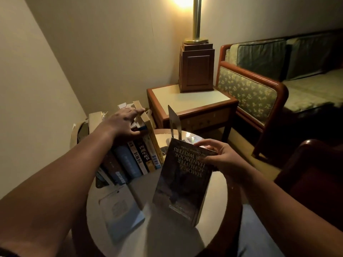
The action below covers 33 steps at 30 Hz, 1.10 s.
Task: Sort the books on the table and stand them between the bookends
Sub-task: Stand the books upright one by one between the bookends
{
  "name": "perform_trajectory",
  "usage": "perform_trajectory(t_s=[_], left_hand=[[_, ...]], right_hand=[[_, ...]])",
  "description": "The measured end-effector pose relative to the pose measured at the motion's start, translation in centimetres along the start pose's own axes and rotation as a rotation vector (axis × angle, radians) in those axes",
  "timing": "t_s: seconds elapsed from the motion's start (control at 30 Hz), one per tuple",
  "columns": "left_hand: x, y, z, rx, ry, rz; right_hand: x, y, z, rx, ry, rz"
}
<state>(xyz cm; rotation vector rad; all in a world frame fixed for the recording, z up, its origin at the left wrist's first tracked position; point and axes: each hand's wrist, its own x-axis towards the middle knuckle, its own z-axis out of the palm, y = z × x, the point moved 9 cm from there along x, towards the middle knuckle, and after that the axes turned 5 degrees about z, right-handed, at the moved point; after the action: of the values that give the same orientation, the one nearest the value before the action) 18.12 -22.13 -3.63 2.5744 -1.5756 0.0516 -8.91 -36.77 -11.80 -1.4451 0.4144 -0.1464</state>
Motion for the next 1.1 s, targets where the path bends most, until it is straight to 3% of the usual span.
perform_trajectory(t_s=[0.1, 0.23, 0.37, 0.47, 0.67, 0.87, 1.1], left_hand=[[0.2, -0.1, 0.1, -0.006, -0.014, -0.003], [0.3, 0.0, -0.1, -0.008, -0.003, 0.006], [0.2, 0.0, 0.0, -0.011, -0.002, 0.008], [0.3, 0.0, 0.0, -0.02, -0.004, 0.007], [0.4, -0.2, 0.2, -0.011, -0.008, 0.016], [0.4, -0.2, 0.2, -0.017, -0.005, 0.016], [0.5, 0.0, 0.2, -0.01, -0.005, 0.019]], right_hand=[[-0.8, -3.3, -0.5, -0.159, 0.096, -0.136], [-1.8, -5.6, -0.5, -0.574, 0.333, -0.262], [-2.0, -5.4, -0.6, -0.67, 0.403, -0.285], [-1.8, -5.7, -0.2, -0.838, 0.369, -0.234], [-1.1, -5.9, 3.3, -1.364, 0.122, -0.148], [-0.1, -6.4, 5.1, -1.384, -0.007, -0.115], [1.3, -6.6, 7.0, -1.369, 0.125, -0.201]])
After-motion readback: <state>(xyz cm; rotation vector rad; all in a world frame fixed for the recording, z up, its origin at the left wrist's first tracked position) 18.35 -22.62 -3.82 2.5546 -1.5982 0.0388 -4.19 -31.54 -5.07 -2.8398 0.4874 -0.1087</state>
